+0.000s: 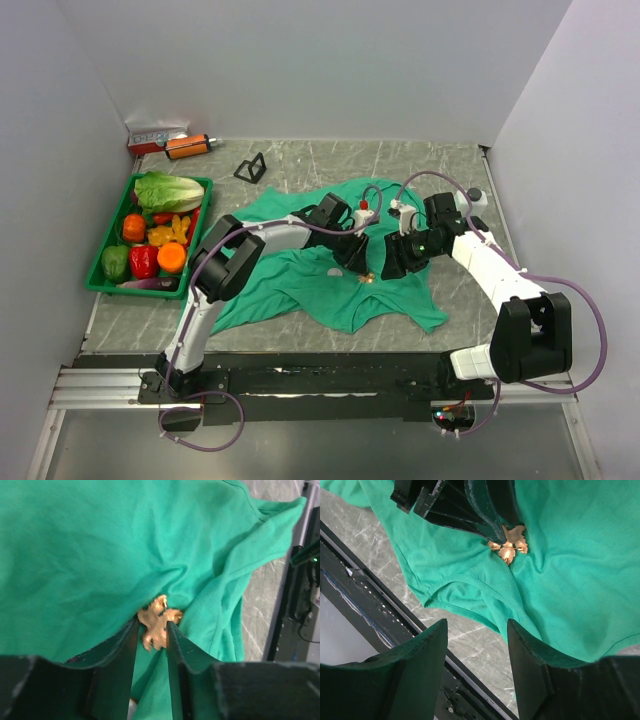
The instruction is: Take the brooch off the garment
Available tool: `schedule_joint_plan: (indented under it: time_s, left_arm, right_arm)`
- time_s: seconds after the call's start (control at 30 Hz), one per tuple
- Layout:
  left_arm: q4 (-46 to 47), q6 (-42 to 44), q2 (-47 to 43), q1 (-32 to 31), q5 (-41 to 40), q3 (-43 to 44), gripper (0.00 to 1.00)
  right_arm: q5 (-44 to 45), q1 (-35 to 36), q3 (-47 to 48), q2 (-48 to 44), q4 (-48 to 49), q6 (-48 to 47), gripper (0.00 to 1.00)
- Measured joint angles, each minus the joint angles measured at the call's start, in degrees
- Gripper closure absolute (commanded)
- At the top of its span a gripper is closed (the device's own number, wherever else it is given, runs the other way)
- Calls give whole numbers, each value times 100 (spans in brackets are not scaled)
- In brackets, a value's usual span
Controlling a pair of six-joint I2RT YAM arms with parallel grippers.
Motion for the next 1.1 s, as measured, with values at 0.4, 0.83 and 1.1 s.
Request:
schedule_joint_plan:
  time_s: [0.4, 0.83, 1.1]
  left_arm:
    - [131, -87, 44, -17, -151, 15, 71]
    - [247, -162, 149, -22, 450, 15, 71]
    - [385, -264, 236, -22, 354, 55, 89]
  right_arm:
    - [4, -11, 0, 33, 0, 11, 42]
    - [22, -15, 0, 208, 2, 11, 41]
    - [46, -15, 0, 225, 0, -2, 41]
